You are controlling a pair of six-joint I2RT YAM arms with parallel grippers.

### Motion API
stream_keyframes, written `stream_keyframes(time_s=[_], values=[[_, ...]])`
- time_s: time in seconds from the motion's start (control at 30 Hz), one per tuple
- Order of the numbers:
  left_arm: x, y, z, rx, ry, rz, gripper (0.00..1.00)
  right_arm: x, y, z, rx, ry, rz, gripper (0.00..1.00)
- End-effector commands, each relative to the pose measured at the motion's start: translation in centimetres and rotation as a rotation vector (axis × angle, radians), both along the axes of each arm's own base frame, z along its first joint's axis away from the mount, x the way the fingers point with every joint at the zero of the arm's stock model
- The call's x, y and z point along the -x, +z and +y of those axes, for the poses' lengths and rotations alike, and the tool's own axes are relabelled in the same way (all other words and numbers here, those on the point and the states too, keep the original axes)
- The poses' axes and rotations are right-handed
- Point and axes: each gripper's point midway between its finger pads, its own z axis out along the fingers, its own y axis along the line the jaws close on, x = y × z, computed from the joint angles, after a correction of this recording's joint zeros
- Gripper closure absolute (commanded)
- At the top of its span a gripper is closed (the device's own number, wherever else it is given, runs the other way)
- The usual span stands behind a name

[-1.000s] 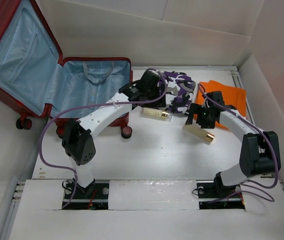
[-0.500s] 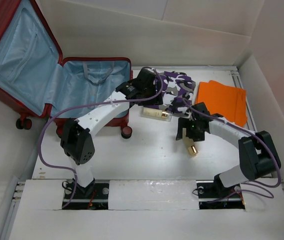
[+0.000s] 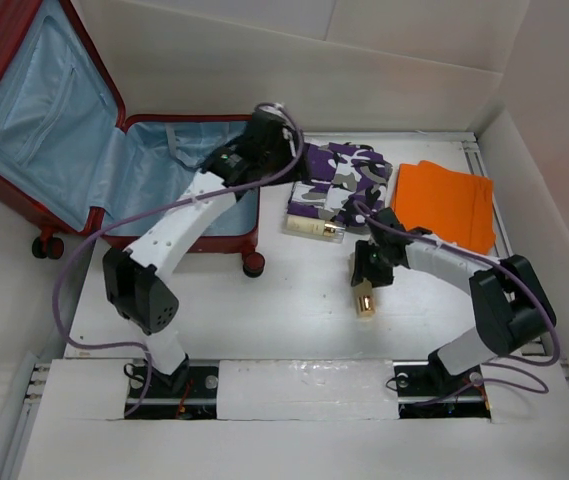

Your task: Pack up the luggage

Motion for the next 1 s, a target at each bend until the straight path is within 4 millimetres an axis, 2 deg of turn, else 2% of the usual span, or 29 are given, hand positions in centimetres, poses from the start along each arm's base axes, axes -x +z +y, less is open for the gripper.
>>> stream_keyframes(time_s=[0.0, 0.07, 0.1, 0.13, 0.17, 0.2, 0.23, 0.27, 0.3, 0.33, 0.37, 0.4, 0.43, 0.47, 0.5, 0.53, 0.57, 0.6, 0.67, 0.7, 0.77, 0.8, 0.83, 0.9, 0.97], values=[[-0.8, 9.1, 4.4, 0.201, 0.058, -0.133, 0.41, -1.3, 0.5, 0.7, 0.022, -0.004, -0.025, 0.95], [-1.0, 11.0, 5.5, 0.248, 0.084, -0.168, 0.41, -2.0, 2.6, 2.2, -0.024, 0.025, -0.074, 1.00], [-1.0, 12.2, 6.4, 0.260, 0.100, -0.194, 0.41, -2.8, 4.8, 3.6, -0.066, 0.049, -0.116, 1.00], [-1.0, 12.2, 6.4, 0.260, 0.101, -0.194, 0.41, -3.3, 6.7, 4.4, -0.097, 0.063, -0.155, 1.00], [-0.8, 13.0, 7.4, 0.259, 0.122, -0.205, 0.39, -4.1, 9.4, 6.2, -0.149, 0.095, -0.197, 1.00], [-0.9, 13.4, 7.6, 0.258, 0.135, -0.219, 0.39, -3.7, 9.8, 6.7, -0.168, 0.114, -0.199, 1.00], [-0.4, 14.3, 8.4, 0.273, 0.151, -0.227, 0.39, -4.9, 13.2, 8.2, -0.219, 0.134, -0.263, 1.00], [-0.4, 14.8, 9.3, 0.272, 0.176, -0.244, 0.39, -5.4, 14.4, 9.4, -0.251, 0.147, -0.275, 1.00], [-0.3, 14.4, 9.7, 0.277, 0.209, -0.234, 0.39, -5.8, 15.8, 10.6, -0.287, 0.172, -0.294, 1.00], [0.4, 15.3, 10.7, 0.290, 0.237, -0.255, 0.39, -6.4, 19.6, 12.9, -0.379, 0.213, -0.344, 1.00], [0.6, 15.9, 11.2, 0.302, 0.259, -0.275, 0.39, -7.1, 19.9, 14.3, -0.403, 0.237, -0.341, 1.00], [0.7, 15.1, 12.0, 0.289, 0.301, -0.269, 0.39, -7.7, 21.3, 15.7, -0.447, 0.254, -0.364, 1.00], [1.7, 16.5, 12.7, 0.320, 0.324, -0.303, 0.39, -7.7, 22.4, 17.4, -0.495, 0.284, -0.364, 1.00], [2.1, 16.6, 13.2, 0.319, 0.336, -0.313, 0.39, -8.6, 25.3, 18.9, -0.547, 0.304, -0.419, 1.00], [2.4, 17.3, 13.5, 0.340, 0.350, -0.331, 0.39, -10.0, 24.5, 20.2, -0.556, 0.312, -0.416, 1.00], [2.6, 17.8, 13.7, 0.348, 0.357, -0.350, 0.39, -10.1, 24.8, 21.5, -0.581, 0.315, -0.401, 1.00], [3.3, 18.7, 14.2, 0.367, 0.370, -0.369, 0.39, -10.5, 27.1, 23.2, -0.632, 0.344, -0.438, 1.00], [3.3, 18.7, 14.2, 0.368, 0.370, -0.370, 0.39, -11.8, 25.5, 24.2, -0.631, 0.332, -0.417, 1.00], [3.5, 19.1, 14.7, 0.367, 0.391, -0.385, 0.39, -12.1, 26.3, 27.0, -0.720, 0.349, -0.414, 1.00], [3.5, 18.8, 14.7, 0.370, 0.396, -0.372, 0.39, -12.8, 27.5, 27.9, -0.759, 0.348, -0.437, 1.00], [3.6, 18.6, 14.7, 0.372, 0.400, -0.361, 0.39, -13.8, 26.4, 30.6, -0.805, 0.336, -0.425, 1.00], [3.9, 18.7, 15.0, 0.370, 0.408, -0.363, 0.39, -14.6, 27.6, 31.2, -0.835, 0.334, -0.452, 1.00], [3.8, 18.0, 15.0, 0.357, 0.410, -0.346, 0.39, -15.1, 25.7, 32.5, -0.834, 0.329, -0.423, 1.00], [3.7, 17.1, 15.8, 0.329, 0.451, -0.339, 0.39, -16.0, 25.7, 33.9, -0.866, 0.303, -0.432, 1.00], [3.6, 16.3, 16.2, 0.308, 0.472, -0.326, 0.39, -17.8, 24.8, 35.0, -0.874, 0.266, -0.452, 1.00]])
